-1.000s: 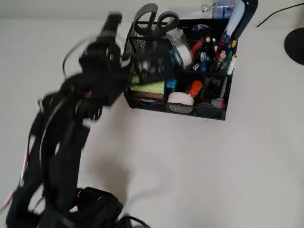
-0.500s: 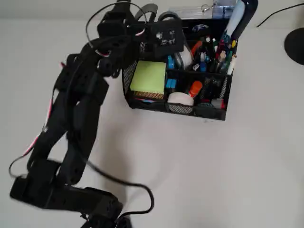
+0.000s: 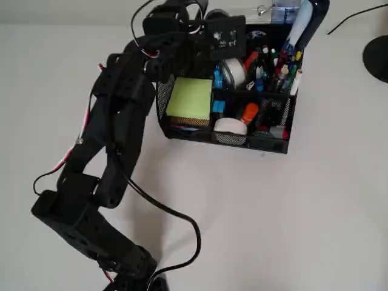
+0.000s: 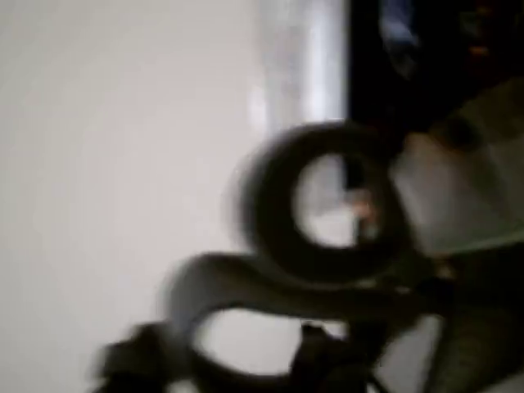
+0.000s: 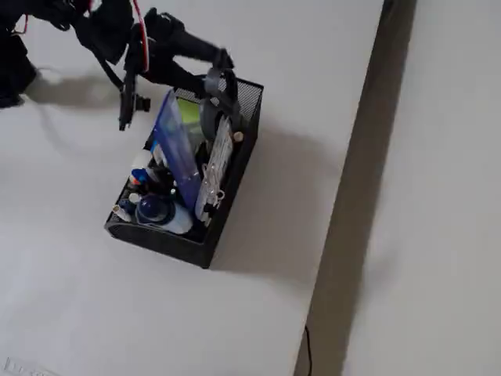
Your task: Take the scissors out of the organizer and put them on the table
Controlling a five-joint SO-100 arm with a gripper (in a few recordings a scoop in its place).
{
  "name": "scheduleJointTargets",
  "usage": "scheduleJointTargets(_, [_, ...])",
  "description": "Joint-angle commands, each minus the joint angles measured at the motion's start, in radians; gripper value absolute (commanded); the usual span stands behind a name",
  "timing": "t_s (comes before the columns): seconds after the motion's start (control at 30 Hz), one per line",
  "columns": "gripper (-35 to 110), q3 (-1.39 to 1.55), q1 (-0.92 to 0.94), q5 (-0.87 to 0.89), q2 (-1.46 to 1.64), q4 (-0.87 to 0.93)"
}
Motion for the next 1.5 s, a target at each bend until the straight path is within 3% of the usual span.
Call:
scheduleJointTargets(0.0, [5, -0.080, 0.025, 0.020, 0.014, -0.026])
scheduleJointTargets(0.23, [10, -0.086, 0.025, 0.023, 0.029, -0.023])
scheduleJointTargets(0.47, [0, -0.094, 0.031, 0.048, 0.066, -0.015])
scheduleJointTargets(1.03, [0, -0.094, 0.012, 0.067, 0.466, 0.063])
scheduleJointTargets(1.47, [0, -0.094, 0.054, 0.028, 0.815, 0.449])
